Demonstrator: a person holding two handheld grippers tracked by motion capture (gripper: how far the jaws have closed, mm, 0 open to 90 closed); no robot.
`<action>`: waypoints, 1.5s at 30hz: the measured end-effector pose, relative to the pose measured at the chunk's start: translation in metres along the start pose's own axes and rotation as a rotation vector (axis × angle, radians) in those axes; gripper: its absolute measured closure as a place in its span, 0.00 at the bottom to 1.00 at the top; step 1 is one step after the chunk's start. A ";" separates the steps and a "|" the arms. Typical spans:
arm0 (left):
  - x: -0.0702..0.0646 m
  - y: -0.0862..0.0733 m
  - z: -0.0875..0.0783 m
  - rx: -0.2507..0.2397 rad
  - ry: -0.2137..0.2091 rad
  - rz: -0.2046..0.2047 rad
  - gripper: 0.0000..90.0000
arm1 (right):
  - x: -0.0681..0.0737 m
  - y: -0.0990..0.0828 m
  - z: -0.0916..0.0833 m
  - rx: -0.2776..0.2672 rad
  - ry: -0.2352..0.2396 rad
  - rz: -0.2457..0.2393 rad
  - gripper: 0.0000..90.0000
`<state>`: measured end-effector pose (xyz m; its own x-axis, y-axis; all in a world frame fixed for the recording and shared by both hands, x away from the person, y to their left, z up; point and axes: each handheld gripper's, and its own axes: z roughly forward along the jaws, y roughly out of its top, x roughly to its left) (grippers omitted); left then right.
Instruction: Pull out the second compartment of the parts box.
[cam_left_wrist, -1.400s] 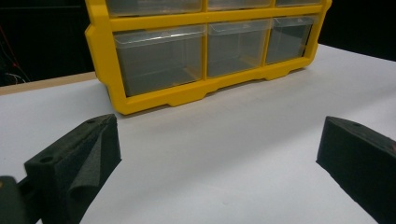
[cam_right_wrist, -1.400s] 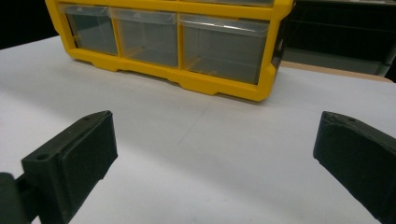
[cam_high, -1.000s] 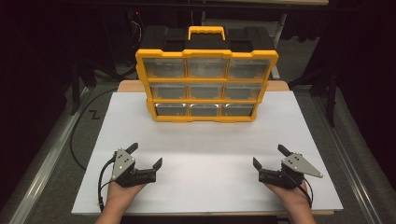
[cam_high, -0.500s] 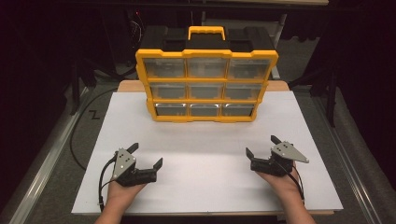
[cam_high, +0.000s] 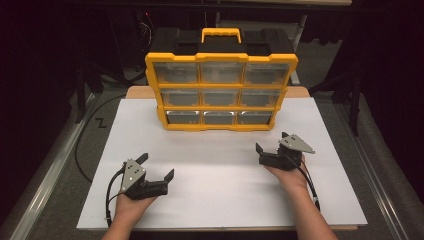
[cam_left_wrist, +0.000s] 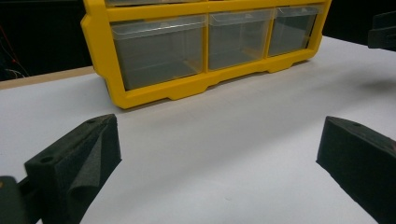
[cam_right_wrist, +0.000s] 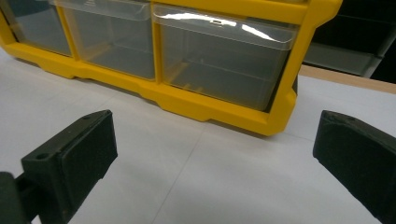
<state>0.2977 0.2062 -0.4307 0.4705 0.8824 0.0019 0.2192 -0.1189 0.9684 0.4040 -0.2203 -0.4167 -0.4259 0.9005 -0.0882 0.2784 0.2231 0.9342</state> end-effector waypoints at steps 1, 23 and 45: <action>0.000 0.000 0.000 -0.001 0.000 0.000 0.00 | 0.000 0.000 -0.001 0.002 -0.004 0.003 0.01; -0.001 0.000 0.002 -0.005 -0.003 0.002 0.00 | -0.015 -0.009 -0.033 0.025 -0.058 -0.083 0.01; -0.001 0.000 0.002 -0.002 -0.008 0.007 0.00 | 0.024 -0.017 -0.024 0.121 -0.070 -0.486 0.01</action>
<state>0.2990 0.2040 -0.4311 0.4787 0.8779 0.0067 0.2139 -0.1240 0.9689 0.3683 -0.2111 -0.4264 -0.4737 0.7038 -0.5295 0.1622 0.6606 0.7330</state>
